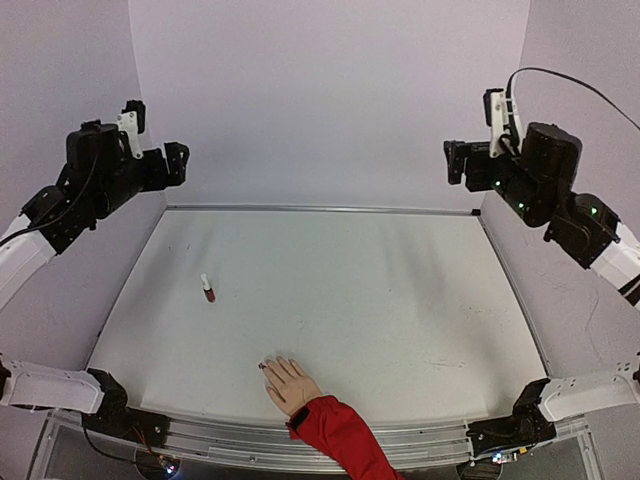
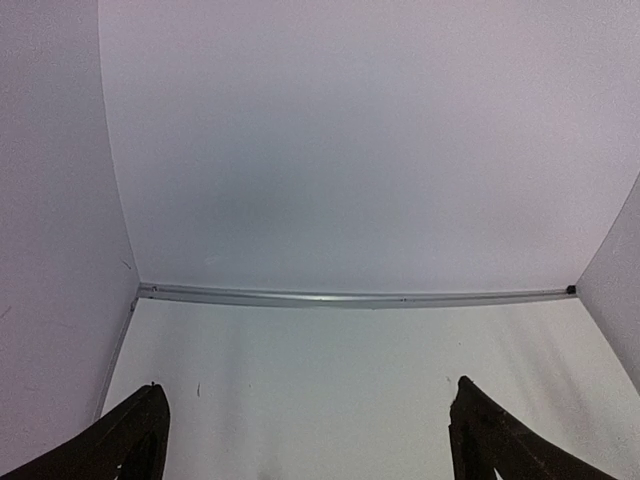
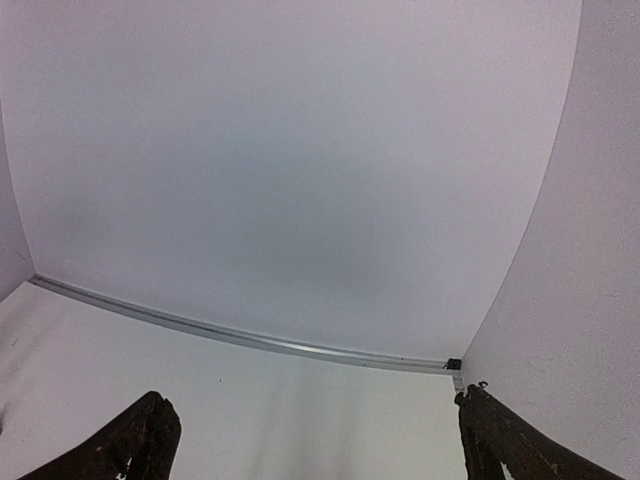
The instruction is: Paint the nails
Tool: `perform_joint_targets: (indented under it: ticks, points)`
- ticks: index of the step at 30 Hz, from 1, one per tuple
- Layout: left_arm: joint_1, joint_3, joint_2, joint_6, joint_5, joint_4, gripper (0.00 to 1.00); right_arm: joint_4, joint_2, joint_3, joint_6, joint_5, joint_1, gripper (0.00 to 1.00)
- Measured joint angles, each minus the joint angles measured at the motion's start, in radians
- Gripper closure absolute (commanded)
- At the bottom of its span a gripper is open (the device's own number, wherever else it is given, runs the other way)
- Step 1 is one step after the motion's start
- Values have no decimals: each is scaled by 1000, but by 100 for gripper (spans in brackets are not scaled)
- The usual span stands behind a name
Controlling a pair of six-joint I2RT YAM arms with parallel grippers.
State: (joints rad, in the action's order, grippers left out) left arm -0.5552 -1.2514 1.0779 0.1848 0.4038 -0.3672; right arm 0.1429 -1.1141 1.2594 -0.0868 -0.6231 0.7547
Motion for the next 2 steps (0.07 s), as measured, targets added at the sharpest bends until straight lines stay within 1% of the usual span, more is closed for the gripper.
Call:
perform_joint_targets:
  ticks: [2]
  points:
    - [0,-13,-25,-11,0,-1,1,2,30,1,-2,-10,0,2]
